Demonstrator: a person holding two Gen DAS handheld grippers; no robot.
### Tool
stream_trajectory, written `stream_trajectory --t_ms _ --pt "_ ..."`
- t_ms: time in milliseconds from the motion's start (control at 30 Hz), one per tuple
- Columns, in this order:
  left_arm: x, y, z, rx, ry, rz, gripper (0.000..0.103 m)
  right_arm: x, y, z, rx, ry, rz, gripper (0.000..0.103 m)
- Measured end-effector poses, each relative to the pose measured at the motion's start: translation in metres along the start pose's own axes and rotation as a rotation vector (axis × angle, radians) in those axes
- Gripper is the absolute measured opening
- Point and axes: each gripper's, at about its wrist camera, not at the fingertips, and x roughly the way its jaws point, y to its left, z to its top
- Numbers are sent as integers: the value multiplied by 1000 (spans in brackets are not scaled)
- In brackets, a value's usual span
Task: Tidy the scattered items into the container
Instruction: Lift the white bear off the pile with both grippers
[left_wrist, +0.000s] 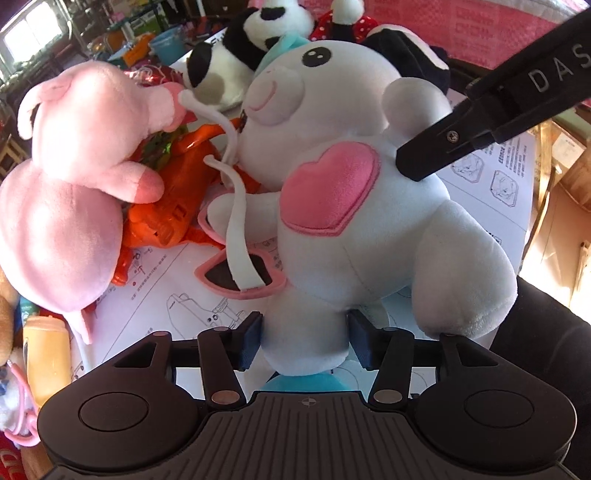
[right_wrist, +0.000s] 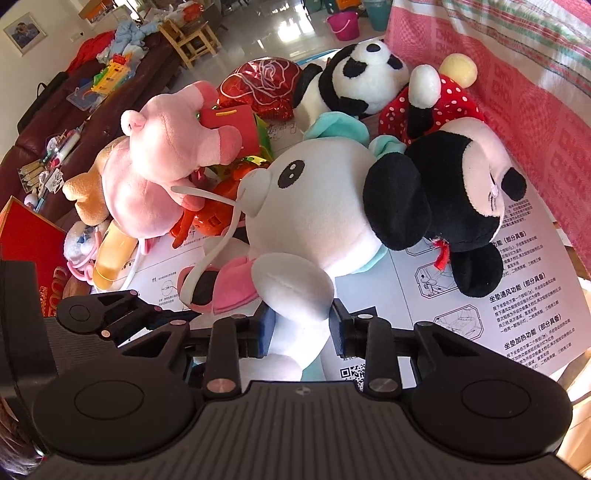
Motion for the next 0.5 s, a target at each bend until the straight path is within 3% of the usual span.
stream_trajectory --t_ms 100,267,300,500 --pt "-2 -10 -3 45 -26 12 45 -4 -5 1 10 -10 -4 38" --pt "-4 -11 -8 30 -35 -12 44 -5 -7 13 28 -48 -16 54" --pt "-4 -28 -2 9 -33 -17 45 -3 -5 15 24 -53 -14 54" --pt "-14 2 5 -86 -46 -24 48 6 3 25 -18 -68 -33 47"
